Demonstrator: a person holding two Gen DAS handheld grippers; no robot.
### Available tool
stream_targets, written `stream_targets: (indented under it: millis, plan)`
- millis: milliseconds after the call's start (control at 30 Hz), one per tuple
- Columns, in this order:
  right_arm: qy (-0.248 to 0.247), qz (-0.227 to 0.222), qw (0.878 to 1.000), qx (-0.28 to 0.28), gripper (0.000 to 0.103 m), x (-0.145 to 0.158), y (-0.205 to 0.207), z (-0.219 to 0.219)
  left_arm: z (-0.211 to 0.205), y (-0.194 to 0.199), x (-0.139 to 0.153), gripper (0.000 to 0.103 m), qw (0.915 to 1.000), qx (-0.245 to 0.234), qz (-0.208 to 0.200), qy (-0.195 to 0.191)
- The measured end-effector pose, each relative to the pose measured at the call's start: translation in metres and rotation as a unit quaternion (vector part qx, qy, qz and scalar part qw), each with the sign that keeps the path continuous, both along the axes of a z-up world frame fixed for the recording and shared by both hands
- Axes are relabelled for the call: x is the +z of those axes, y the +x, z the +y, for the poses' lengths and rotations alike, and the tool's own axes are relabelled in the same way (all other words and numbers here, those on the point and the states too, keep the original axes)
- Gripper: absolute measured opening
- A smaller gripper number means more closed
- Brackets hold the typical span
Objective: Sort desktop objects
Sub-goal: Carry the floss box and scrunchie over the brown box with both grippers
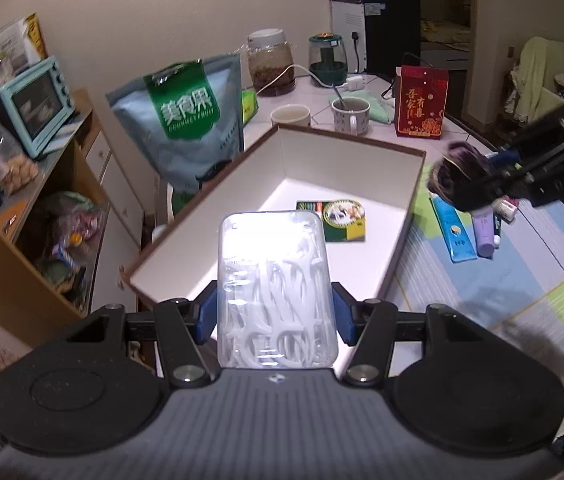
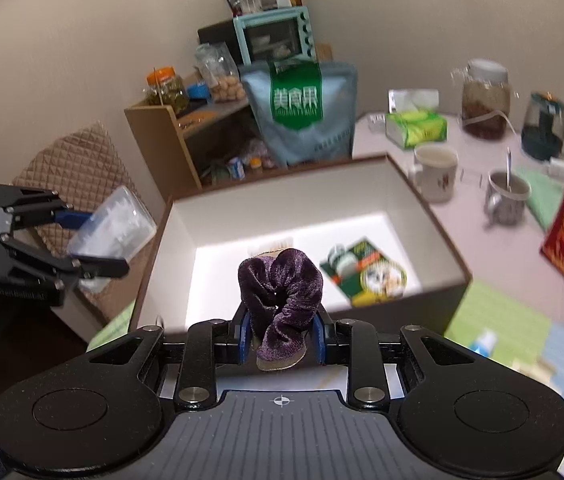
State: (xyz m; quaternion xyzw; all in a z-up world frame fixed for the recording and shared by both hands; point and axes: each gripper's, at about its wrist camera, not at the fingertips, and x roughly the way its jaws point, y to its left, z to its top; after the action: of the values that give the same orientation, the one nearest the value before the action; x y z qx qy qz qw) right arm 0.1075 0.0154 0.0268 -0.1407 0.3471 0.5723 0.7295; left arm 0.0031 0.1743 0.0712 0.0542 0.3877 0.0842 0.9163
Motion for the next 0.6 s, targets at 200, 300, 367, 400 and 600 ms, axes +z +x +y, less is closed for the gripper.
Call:
stream_targets:
  millis: [200,300,367,400,600]
  plan:
    - [-0.012,-0.010,1.000,0.005,0.029,0.000,0.012,0.035,0.016,0.019,-0.005,0.052,0.9996,-0.027,0.008,0.002]
    - [-0.024,-0.008,1.000,0.009,0.029,-0.008,0.020,0.051,0.022,0.028,-0.010,0.052,0.9992,-0.038,0.015,-0.002]
    - [-0.031,-0.008,0.999,0.011,0.029,-0.013,0.025,0.061,0.027,0.036,-0.016,0.052,0.9988,-0.044,0.021,-0.005]
    - [-0.035,-0.007,0.999,0.012,0.029,-0.015,0.027,0.067,0.029,0.040,-0.019,0.052,0.9986,-0.045,0.026,-0.006]
    - [-0.063,0.002,0.998,0.017,0.029,-0.038,0.042,0.093,0.041,0.061,-0.041,0.052,0.9973,-0.051,0.050,-0.017]
